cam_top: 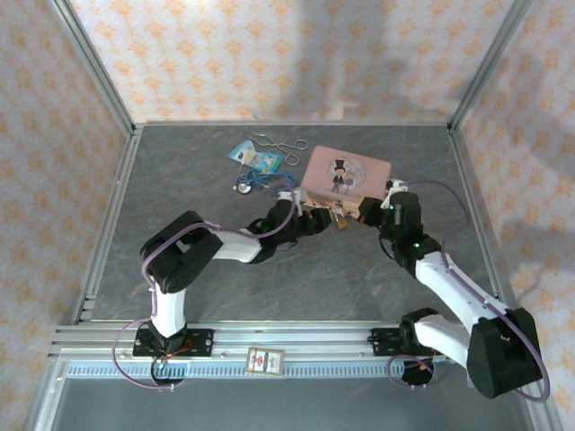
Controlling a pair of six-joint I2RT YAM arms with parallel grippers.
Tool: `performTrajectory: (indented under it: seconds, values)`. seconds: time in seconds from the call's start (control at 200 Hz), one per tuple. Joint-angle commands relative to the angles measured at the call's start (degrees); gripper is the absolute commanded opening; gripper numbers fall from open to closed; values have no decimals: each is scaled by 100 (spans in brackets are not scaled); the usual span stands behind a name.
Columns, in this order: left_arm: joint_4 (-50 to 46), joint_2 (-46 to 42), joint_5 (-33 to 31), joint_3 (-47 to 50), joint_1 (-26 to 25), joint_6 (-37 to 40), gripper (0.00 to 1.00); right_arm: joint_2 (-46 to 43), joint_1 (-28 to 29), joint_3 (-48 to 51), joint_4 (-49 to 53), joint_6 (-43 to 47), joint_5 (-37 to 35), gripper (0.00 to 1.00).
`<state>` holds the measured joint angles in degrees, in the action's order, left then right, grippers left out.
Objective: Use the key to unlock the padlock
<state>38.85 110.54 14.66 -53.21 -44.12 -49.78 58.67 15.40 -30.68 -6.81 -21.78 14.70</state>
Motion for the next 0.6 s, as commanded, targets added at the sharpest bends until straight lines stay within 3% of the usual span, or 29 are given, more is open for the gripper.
performTrajectory:
  seconds: [0.0, 0.235, 0.4, 0.596]
  values:
    - [-1084, 459, -430, -565, -202, 365, 61, -267, -160, 96, 338, 230, -709, 0]
    - [-1860, 1179, -926, -1486, -352, 535, 61, -539, -249, 211, 30, 313, -428, 0]
    - [-1859, 1588, -1049, -1932, -368, 513, 60, -542, -252, 263, -152, 259, -211, 0]
    - [-1786, 1800, -1099, -2102, -369, 469, 26, -518, -258, 449, -311, 84, -81, 0]
